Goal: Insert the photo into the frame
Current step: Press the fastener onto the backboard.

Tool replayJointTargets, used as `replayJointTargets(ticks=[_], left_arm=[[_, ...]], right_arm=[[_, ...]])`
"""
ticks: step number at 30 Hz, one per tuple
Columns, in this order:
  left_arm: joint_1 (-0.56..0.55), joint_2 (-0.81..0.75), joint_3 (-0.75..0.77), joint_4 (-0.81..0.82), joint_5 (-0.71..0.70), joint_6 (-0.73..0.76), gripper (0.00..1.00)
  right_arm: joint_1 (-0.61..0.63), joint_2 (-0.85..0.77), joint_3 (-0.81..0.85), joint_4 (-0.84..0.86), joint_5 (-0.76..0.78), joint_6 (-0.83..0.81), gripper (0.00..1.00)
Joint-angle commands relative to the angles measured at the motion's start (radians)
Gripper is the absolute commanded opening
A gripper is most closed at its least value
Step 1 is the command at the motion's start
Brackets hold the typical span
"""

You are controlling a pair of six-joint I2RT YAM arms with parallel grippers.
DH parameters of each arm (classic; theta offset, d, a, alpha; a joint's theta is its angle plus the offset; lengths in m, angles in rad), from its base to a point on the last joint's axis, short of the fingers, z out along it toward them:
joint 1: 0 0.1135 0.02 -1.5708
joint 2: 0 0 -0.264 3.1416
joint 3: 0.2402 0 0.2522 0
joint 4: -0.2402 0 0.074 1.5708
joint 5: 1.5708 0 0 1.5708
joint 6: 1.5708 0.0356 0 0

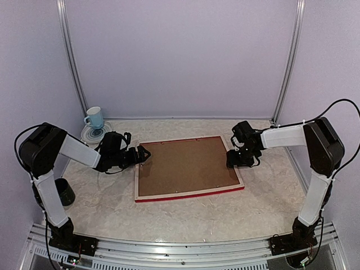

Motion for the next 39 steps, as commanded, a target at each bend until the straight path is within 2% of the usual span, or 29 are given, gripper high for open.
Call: replayJointTargets(ticks=[1,7,13,19,24,29,39], left_arm=[[-0.005,-0.023,-0.015,-0.141,-0.088,-0.016,0.99],[-0.025,-0.081,-0.008,-0.219,-0.160,-0.006,0.99],[-0.058,-0.110,-0.022,-0.311,-0.265,0.022,0.99],[-0.072,-0.131,-0.008,-0.356,-0.292,0.064,0.98],[-0.074,-0.090,0.055,-0.416,-0.302,0.104,0.94],[-0.079,-0.060,0.084,-0.430,-0.309,0.111,0.89],[-0.107,-0.031,0.136,-0.503,-0.336,0.122,0.87]], right_arm=[[0.004,-0.007,-0.021,0.010,-0.009,-0.003,0.66],[0.004,-0.041,-0.043,0.017,0.008,-0.014,0.70],[0.004,-0.083,-0.087,0.048,-0.008,-0.013,0.70],[0.004,-0.119,-0.129,0.076,-0.021,-0.014,0.70],[0.004,-0.147,-0.163,0.097,-0.035,-0.016,0.69],[0.004,-0.171,-0.191,0.110,-0.042,-0.018,0.69],[0.004,-0.171,-0.195,0.114,-0.049,-0.018,0.69]])
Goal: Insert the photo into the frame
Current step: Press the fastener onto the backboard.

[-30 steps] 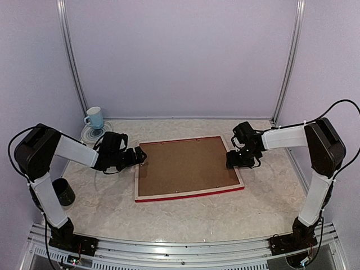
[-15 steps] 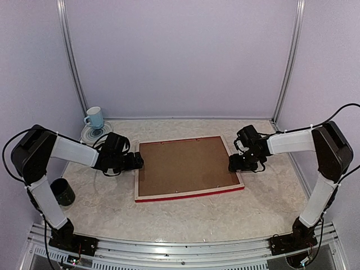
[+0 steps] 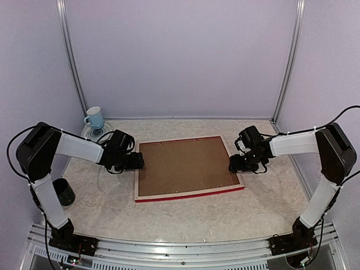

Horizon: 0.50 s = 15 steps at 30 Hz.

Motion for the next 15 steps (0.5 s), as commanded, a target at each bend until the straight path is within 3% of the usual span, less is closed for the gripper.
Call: replayJointTargets(ticks=[1,15], left_arm=[[-0.020,0.033,0.035,-0.067,-0.018,0.018,0.87],[-0.019,0.069,0.079,-0.099,-0.024,0.018,0.79]], right_arm=[[0.004,-0.023,-0.010,0.016,-0.007,-0.010,0.69],[0.004,-0.012,-0.002,0.010,-0.006,-0.010,0.69]])
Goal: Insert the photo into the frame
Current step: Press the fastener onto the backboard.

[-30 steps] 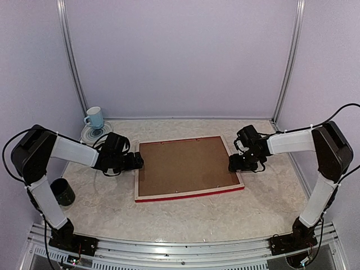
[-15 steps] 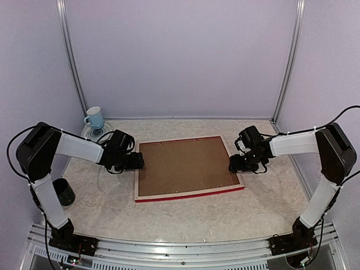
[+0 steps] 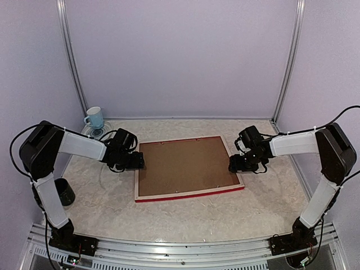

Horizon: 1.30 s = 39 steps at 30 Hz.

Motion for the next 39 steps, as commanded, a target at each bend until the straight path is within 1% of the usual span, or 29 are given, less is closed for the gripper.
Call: replayJointTargets(ticks=[1,6,8,14,17,21,22,26,29,31,34,36,39], left_arm=[[-0.007,0.035,0.022,-0.040,0.008,0.003,0.77],[-0.005,0.051,0.026,-0.040,0.036,-0.009,0.73],[-0.005,0.055,0.028,-0.039,0.048,-0.014,0.69],[-0.007,0.061,0.028,-0.036,0.071,-0.026,0.65],[-0.008,0.059,0.025,-0.036,0.077,-0.026,0.60],[-0.010,0.056,0.019,-0.033,0.095,-0.025,0.46],[-0.011,0.054,0.017,-0.032,0.094,-0.025,0.44],[-0.011,0.040,0.013,-0.033,0.099,-0.025,0.42],[-0.012,0.030,0.007,-0.032,0.103,-0.026,0.35],[-0.013,0.025,0.004,-0.030,0.107,-0.027,0.33],[-0.015,0.021,-0.001,-0.028,0.109,-0.029,0.27],[-0.016,0.017,-0.003,-0.027,0.108,-0.030,0.26],[-0.016,0.016,-0.004,-0.027,0.106,-0.031,0.21]], right_arm=[[0.004,-0.011,-0.003,0.007,-0.002,-0.010,0.69],[0.003,-0.012,-0.004,0.006,0.003,-0.013,0.69],[0.003,-0.012,-0.004,0.007,0.003,-0.012,0.69],[0.003,-0.010,-0.003,0.007,0.004,-0.013,0.69],[0.003,-0.009,-0.002,0.006,0.005,-0.014,0.69],[0.003,-0.009,-0.003,0.005,0.008,-0.014,0.69],[0.004,-0.009,-0.002,0.004,0.010,-0.013,0.69],[0.001,-0.007,-0.002,0.004,0.010,-0.013,0.69],[0.001,-0.004,-0.001,0.004,0.010,-0.013,0.69],[0.001,-0.004,-0.003,0.004,0.011,-0.014,0.69],[0.001,-0.004,-0.002,0.004,0.012,-0.012,0.69],[0.001,-0.003,-0.003,0.004,0.012,-0.011,0.69],[0.001,-0.002,-0.002,0.004,0.013,-0.012,0.69]])
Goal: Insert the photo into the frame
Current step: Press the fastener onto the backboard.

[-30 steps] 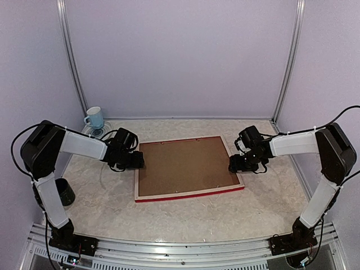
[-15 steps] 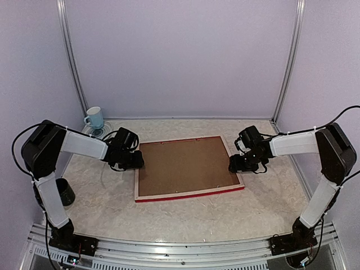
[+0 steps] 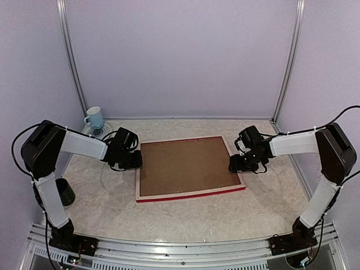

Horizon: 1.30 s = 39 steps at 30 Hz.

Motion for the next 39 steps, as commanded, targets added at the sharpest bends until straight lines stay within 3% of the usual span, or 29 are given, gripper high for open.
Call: replayJointTargets(ticks=[1,11,18,39], left_arm=[[-0.014,-0.004,-0.026,-0.041,0.032,0.013,0.20],[-0.010,-0.012,-0.020,-0.042,0.034,0.009,0.20],[-0.010,-0.022,0.006,-0.064,0.031,0.005,0.50],[-0.003,0.025,0.064,-0.197,-0.022,-0.046,0.45]], right_arm=[[0.001,-0.003,-0.003,0.004,0.012,-0.009,0.69],[0.000,0.002,-0.002,0.004,0.012,-0.009,0.69],[0.000,0.007,-0.001,0.006,0.003,-0.008,0.69],[0.000,-0.008,-0.018,0.019,-0.003,-0.003,0.66]])
